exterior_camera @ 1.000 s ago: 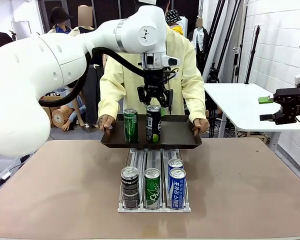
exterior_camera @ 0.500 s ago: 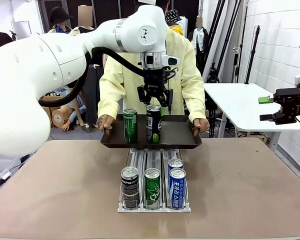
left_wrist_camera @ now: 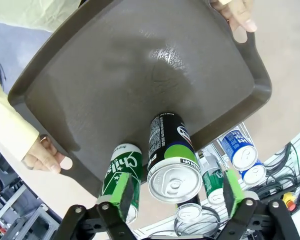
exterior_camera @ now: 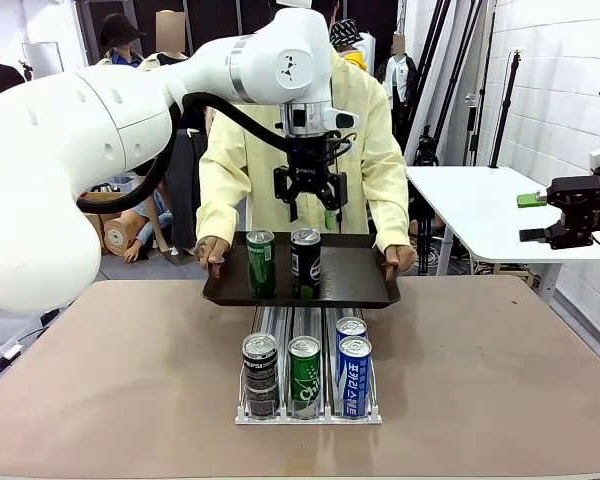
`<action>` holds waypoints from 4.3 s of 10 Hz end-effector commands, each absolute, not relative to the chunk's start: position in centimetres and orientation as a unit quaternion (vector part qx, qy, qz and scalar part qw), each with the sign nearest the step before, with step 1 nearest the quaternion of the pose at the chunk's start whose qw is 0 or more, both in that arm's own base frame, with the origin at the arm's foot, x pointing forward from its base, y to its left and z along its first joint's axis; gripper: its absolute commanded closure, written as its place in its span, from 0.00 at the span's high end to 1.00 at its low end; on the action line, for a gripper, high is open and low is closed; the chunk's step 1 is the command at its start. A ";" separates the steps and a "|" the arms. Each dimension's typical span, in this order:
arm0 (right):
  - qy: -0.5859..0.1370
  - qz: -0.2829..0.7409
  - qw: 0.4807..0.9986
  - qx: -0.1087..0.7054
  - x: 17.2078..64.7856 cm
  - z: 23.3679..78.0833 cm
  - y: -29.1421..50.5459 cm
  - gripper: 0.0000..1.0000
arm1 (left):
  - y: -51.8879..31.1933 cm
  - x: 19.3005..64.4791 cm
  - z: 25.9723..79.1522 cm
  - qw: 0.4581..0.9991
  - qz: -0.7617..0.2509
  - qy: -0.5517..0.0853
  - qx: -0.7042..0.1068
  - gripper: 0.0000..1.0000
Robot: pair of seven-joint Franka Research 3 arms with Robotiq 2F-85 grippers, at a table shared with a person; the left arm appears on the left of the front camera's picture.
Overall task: Retrieve and hand over the desired beverage to the person.
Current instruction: Place the picked can on the Handle tray extended by the person.
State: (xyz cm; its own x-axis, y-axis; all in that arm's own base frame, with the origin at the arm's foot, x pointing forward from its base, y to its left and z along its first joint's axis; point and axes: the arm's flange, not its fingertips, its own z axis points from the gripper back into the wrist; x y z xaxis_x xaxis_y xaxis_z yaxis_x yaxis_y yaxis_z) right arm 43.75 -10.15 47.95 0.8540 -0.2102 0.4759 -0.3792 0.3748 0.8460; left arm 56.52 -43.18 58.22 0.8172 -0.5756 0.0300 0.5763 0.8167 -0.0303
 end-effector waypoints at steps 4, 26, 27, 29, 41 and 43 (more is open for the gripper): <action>-0.263 0.054 0.783 0.561 43.8 48.1 -10.2 1.00 | -43.6 57.5 59.3 0.954 -0.299 -0.006 -0.027 1.00; -0.263 0.054 0.783 0.561 43.8 48.1 -10.2 1.00 | -43.1 56.5 58.5 0.953 -0.302 -0.012 -0.020 1.00; -0.263 0.054 0.783 0.561 43.8 48.1 -10.2 1.00 | -43.1 56.5 58.5 0.953 -0.302 -0.012 -0.020 1.00; -0.263 0.054 0.783 0.561 43.8 48.1 -10.2 1.00 | -42.0 56.5 59.8 0.956 -0.287 -0.017 -0.054 1.00; -0.263 0.054 0.783 0.561 43.8 48.1 -10.2 1.00 | -15.0 45.6 54.7 0.902 -0.044 -0.094 -0.419 1.00; -0.263 0.054 0.783 0.561 43.8 48.1 -10.2 1.00 | -10.3 42.8 50.2 0.874 -0.014 -0.104 -0.474 1.00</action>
State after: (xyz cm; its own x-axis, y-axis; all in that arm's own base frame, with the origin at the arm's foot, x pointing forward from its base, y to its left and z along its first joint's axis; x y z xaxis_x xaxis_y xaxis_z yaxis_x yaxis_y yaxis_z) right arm 43.75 -10.19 47.94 0.8540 -0.2107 0.4757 -0.3788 0.3749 0.8462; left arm 50.90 -11.76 55.74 0.9862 0.0538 0.1564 0.0959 0.5843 -0.8058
